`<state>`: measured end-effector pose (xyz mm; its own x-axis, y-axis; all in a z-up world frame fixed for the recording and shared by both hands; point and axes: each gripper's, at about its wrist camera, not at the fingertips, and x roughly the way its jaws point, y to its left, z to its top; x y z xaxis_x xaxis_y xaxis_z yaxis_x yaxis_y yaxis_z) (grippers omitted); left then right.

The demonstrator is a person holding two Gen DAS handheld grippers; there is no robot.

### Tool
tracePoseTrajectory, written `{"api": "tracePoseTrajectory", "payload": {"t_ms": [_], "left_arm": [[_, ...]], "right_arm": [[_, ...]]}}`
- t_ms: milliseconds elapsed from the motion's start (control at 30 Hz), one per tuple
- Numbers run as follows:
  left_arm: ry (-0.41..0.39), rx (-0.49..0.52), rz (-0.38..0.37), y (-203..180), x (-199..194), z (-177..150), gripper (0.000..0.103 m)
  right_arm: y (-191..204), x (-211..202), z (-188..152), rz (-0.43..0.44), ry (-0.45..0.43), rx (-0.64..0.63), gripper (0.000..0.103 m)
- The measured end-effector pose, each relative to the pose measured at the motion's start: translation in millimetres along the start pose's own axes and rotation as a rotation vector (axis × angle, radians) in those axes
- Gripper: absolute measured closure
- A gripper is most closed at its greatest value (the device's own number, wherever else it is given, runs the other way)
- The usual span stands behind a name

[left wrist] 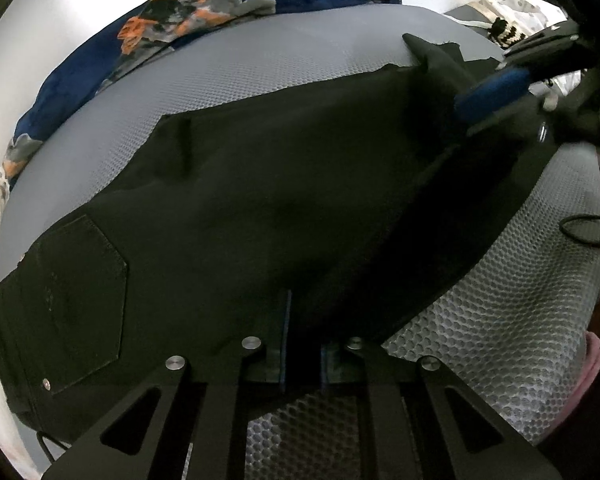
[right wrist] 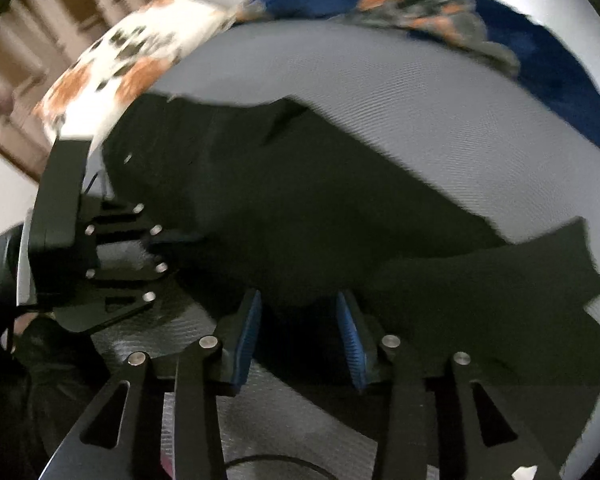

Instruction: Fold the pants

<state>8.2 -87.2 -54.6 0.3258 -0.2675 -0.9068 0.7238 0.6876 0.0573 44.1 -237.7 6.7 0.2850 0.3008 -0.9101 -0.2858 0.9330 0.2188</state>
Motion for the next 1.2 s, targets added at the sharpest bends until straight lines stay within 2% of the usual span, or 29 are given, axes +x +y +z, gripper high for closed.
{"api": "tracePoseTrajectory", "payload": {"t_ms": [133, 333, 500, 767, 1067, 1200], "left_arm": [[-0.003, -0.008, -0.004, 0, -2, 0, 0.092], [-0.004, -0.008, -0.003, 0, -6, 0, 0.092], [0.007, 0.003, 0.0, 0, -9, 1, 0.092], [0.032, 0.032, 0.029, -7, -10, 5, 0.09], [0.041, 0.037, 0.023, -9, -9, 5, 0.088], [0.047, 0.033, 0.015, -7, -10, 7, 0.088]], "right_arm": [[-42, -20, -7, -0.089, -0.041, 0.102, 0.065], [-121, -31, -28, -0.204, -0.036, 0.308, 0.065], [-155, -26, -46, -0.238, -0.009, 0.388, 0.065], [-182, -22, -58, -0.186, -0.012, 0.469, 0.063], [-250, -15, -59, -0.042, -0.093, 0.747, 0.061], [-270, -14, -53, -0.01, -0.13, 0.812, 0.062]]}}
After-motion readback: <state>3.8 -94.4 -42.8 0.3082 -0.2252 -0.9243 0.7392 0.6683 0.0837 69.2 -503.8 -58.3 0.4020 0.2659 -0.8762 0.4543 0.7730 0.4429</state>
